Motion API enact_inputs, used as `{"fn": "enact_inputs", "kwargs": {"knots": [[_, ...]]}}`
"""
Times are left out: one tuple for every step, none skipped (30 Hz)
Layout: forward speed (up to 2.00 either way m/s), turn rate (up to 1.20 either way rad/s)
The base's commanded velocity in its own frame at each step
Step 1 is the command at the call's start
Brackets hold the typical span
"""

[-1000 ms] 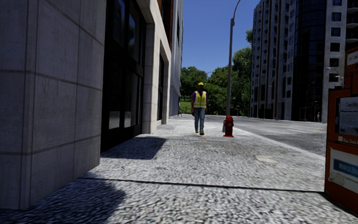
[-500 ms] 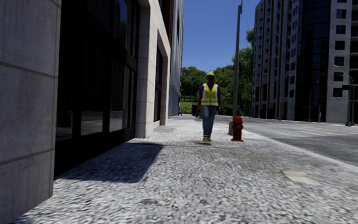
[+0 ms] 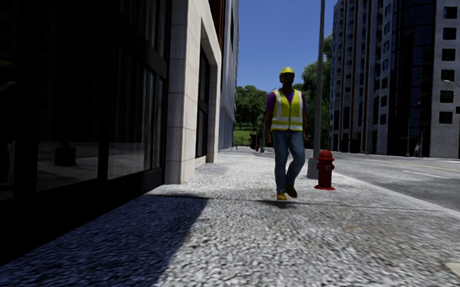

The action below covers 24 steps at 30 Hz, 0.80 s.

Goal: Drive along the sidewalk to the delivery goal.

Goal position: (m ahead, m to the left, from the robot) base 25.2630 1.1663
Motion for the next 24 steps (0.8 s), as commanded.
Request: {"fn": "enact_inputs", "kwargs": {"knots": [[2.00,0.20],[2.00,0.20],[2.00,0.20],[2.00,0.20],[2.00,0.20],[2.00,0.20],[2.00,0.20],[2.00,0.20],[2.00,0.20],[2.00,0.20],[2.00,0.21],[2.00,0.27],[2.00,0.29],[2.00,0.29],[2.00,0.27],[2.00,0.09],[2.00,0.00],[2.00,0.00],[2.00,0.00],[2.00,0.00],[2.00,0.00],[2.00,0.00],[2.00,0.00],[2.00,0.00]]}}
